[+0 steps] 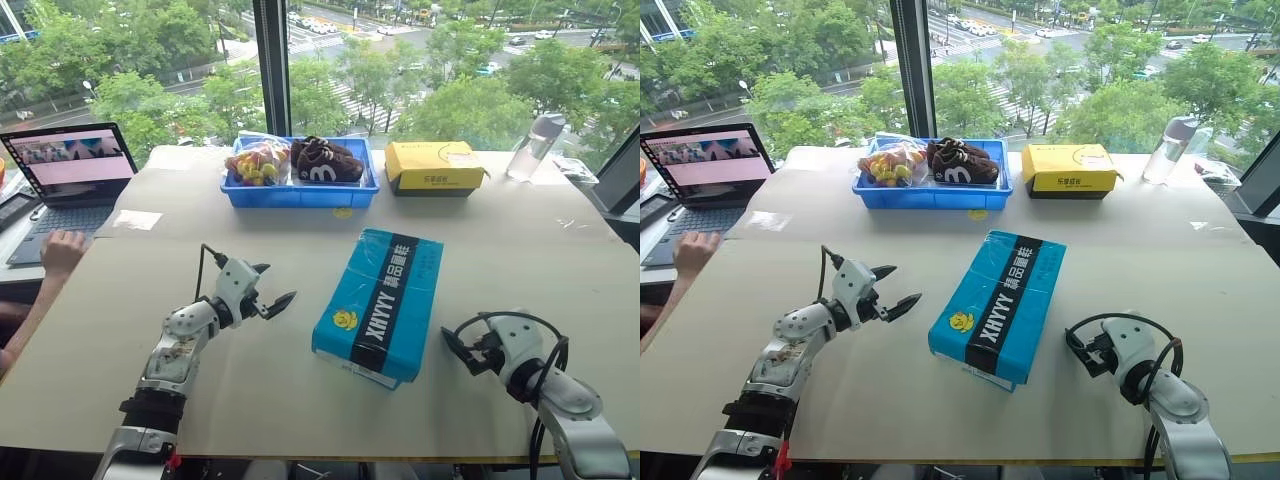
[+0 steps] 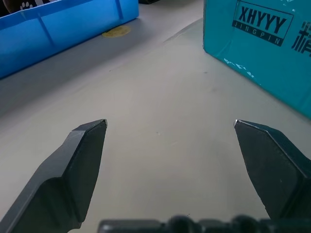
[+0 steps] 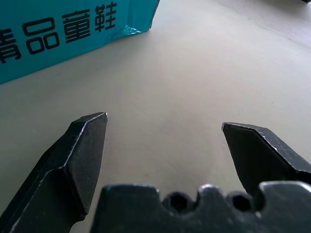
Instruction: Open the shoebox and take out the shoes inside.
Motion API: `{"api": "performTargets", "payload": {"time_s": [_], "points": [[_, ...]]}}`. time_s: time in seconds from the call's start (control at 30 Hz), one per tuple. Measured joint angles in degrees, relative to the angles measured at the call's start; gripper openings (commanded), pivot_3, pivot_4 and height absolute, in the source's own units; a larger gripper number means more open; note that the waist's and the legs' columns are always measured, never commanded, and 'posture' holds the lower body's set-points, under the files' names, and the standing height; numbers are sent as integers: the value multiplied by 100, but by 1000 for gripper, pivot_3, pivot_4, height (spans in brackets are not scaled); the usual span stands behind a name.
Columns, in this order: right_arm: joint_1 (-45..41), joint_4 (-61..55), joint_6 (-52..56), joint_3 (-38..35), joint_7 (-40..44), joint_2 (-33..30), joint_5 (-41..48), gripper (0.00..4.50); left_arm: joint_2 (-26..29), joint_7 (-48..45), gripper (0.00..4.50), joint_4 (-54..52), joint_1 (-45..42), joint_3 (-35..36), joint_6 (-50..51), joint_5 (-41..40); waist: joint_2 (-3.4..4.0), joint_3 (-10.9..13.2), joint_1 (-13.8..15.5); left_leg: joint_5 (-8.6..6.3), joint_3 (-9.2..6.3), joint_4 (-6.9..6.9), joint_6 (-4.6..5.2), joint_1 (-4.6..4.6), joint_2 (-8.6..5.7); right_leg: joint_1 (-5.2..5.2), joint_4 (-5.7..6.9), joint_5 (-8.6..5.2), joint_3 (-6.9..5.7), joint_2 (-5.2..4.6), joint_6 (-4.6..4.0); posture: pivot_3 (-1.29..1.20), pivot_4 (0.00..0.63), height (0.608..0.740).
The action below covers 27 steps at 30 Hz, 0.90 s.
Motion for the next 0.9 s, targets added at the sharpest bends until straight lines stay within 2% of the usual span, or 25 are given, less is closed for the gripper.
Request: {"api": "performTargets", "payload": {"time_s": [0.9], "points": [[139, -56, 0, -116, 11, -89, -22, 4482, -17, -146, 4500, 321, -260, 81, -179, -93, 0, 0, 6, 0, 0, 3, 0, 1, -1, 4, 0, 0, -1, 6, 1, 0, 150, 740]]}}
